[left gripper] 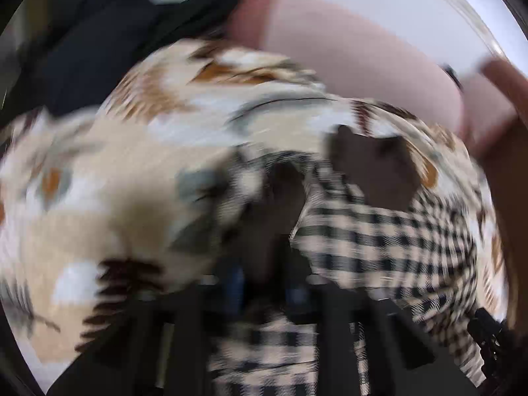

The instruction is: Fold large clothes

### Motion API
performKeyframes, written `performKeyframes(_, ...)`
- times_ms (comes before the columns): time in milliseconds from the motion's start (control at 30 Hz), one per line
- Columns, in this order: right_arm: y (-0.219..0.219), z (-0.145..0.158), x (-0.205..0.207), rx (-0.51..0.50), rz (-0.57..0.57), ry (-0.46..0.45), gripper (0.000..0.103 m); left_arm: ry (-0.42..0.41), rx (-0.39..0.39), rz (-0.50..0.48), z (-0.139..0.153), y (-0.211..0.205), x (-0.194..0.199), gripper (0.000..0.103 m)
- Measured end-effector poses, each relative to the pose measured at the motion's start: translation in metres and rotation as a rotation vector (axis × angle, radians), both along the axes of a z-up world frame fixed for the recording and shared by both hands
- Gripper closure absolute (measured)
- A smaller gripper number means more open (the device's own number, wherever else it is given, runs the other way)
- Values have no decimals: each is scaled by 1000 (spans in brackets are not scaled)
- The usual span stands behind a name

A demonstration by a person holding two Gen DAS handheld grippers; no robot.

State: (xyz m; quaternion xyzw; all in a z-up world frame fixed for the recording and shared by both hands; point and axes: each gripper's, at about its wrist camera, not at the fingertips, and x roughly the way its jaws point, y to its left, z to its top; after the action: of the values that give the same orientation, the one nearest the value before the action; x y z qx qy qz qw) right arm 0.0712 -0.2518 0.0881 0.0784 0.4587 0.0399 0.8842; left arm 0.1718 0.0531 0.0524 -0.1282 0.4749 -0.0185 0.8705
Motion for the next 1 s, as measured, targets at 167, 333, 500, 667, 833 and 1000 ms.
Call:
performKeyframes(167, -12, 5, 29, 42, -54, -27, 53, 55, -168, 52, -31, 44, -22, 78)
performKeyframes(333, -21, -17, 56, 130, -105, 29, 53, 70, -174, 73, -32, 53, -28, 64)
performKeyframes(500, -45, -44, 53, -45, -228, 148, 57, 24, -134, 35, -11, 55, -48, 64)
performKeyframes(667, -87, -17, 10, 15, -315, 116, 51, -13, -42, -19, 3, 62, -85, 45)
performKeyframes(833, -125, -22, -48, 173, -341, 159, 46, 54, -122, -39, -18, 84, -118, 42)
performKeyframes(1000, -148, -44, -101, 413, -333, 177, 46, 48, -280, -93, -31, 96, -155, 42)
